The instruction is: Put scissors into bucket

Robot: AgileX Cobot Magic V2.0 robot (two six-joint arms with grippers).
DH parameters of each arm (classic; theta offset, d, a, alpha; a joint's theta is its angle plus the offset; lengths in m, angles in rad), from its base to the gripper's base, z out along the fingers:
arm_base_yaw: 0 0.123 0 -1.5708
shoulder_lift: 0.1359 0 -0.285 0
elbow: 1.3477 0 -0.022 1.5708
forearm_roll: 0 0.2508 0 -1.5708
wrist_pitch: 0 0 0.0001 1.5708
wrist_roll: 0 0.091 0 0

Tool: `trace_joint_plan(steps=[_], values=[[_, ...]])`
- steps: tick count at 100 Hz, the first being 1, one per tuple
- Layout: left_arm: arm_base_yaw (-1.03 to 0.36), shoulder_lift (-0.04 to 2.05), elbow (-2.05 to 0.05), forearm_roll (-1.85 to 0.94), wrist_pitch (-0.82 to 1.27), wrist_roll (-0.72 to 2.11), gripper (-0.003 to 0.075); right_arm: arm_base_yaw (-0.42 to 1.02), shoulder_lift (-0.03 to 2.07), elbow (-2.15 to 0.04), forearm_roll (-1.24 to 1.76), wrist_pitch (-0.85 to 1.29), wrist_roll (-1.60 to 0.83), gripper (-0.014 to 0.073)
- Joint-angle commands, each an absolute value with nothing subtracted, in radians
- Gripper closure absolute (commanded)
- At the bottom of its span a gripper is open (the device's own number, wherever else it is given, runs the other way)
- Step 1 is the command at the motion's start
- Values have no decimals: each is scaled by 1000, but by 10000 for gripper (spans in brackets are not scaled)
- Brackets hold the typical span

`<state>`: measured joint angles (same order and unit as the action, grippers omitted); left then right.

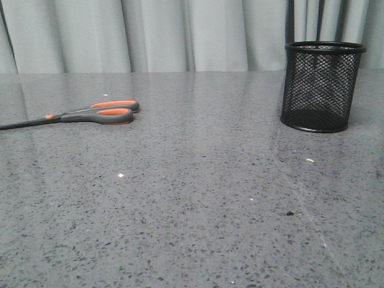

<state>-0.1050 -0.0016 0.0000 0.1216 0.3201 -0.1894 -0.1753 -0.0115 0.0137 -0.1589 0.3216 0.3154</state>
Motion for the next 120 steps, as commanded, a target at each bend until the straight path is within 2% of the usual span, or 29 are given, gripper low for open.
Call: trace_joint_plan(steps=[1, 80, 97, 120], values=[[-104, -30, 39, 118, 251, -190, 740, -181, -22, 20, -177, 296, 316, 649], [-104, -30, 39, 118, 251, -190, 740, -181, -27, 20, -177, 296, 316, 649], [-104, -30, 39, 312, 244, -190, 740, -181, -27, 20, -188, 280, 316, 649], [-104, -30, 39, 237, 65, -190, 740, -181, -27, 20, -181, 172, 316, 649]])
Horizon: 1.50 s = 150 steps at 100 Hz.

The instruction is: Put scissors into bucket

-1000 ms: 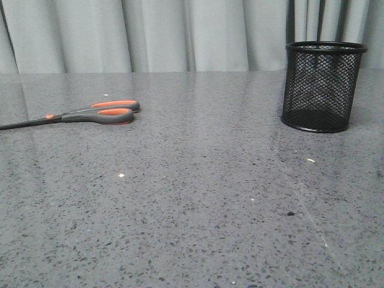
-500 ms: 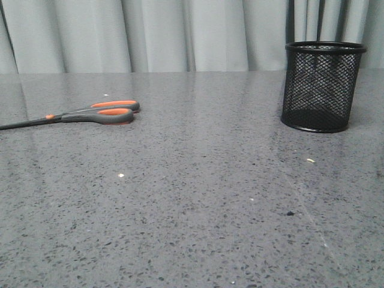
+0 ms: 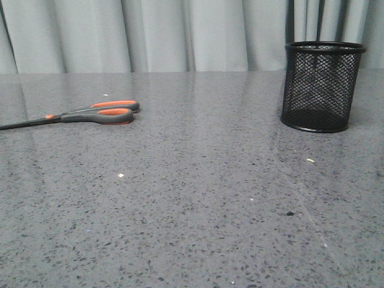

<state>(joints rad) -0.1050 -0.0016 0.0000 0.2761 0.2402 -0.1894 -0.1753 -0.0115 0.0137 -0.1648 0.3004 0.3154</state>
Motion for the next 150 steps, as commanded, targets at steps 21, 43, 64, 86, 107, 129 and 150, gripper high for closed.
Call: trace_joint_plan(steps=[21, 43, 64, 86, 107, 129, 150], values=[[-104, -30, 39, 0, -232, -207, 740, -181, -25, 20, -80, -59, 316, 649], [-104, -30, 37, -307, -365, -243, 740, -181, -25, 18, -31, -133, 316, 649], [-104, -30, 35, -355, -449, -248, 740, -181, -25, 7, 0, -187, 316, 649], [-108, -12, -58, -374, -153, -239, 740, -181, -9, -137, -37, -69, 316, 649], [-110, 193, -325, -67, 203, -131, 734, -116, 191, -396, -214, 164, 316, 650], [-193, 520, -573, -55, 336, 72, 493, 52, 475, -617, -224, 386, 236, 622], [-307, 808, -779, -55, 479, 179, 384, 271, 647, -757, -215, 495, 232, 261]])
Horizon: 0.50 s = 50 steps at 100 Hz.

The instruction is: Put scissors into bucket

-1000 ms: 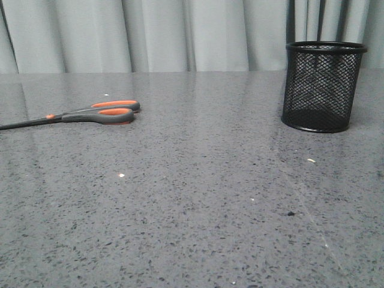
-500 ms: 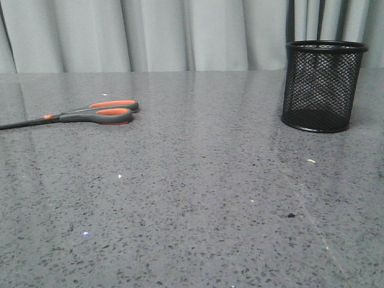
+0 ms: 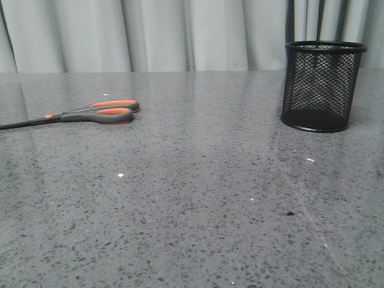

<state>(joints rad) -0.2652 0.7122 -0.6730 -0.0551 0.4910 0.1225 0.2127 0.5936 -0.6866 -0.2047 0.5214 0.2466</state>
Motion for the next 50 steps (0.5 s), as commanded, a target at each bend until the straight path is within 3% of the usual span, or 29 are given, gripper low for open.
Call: trace_joint_plan(steps=[1, 11, 39, 50], values=[[-314, 822, -786, -55, 484, 192, 387, 283, 656, -763, -211, 495, 232, 232], [-356, 922, -887, -60, 544, 293, 408, 346, 702, -795, -176, 500, 232, 101], [-335, 1247, -1250, -341, 1048, 709, 408, 392, 736, -808, -174, 455, 232, 118], [-335, 1357, -1366, -321, 1085, 779, 408, 392, 734, -808, -174, 436, 232, 118]])
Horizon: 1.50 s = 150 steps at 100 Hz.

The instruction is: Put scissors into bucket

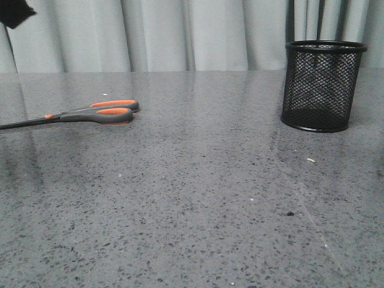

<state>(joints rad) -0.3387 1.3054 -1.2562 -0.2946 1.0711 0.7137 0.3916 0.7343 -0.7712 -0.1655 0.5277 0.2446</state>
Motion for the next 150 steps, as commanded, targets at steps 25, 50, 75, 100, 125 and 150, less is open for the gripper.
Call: trace_joint_plan(steps=[25, 50, 75, 100, 125, 150], values=[[-335, 1554, -1513, -133, 1147, 861, 289, 392, 734, -806, -174, 440, 232, 118], [-335, 1649, -1527, -161, 1185, 908, 255, 392, 734, -806, -174, 442, 232, 118], [-283, 1715, -1530, -222, 1144, 1096, 260, 392, 734, -806, -174, 442, 232, 118], [-213, 1767, -1584, -289, 1141, 1159, 260, 392, 734, -806, -174, 437, 232, 118], [-202, 1844, -1668, -382, 1208, 1226, 260, 392, 734, -806, -174, 427, 232, 118], [-202, 1890, -1668, -391, 1236, 1252, 260, 392, 734, -806, -174, 427, 232, 118]])
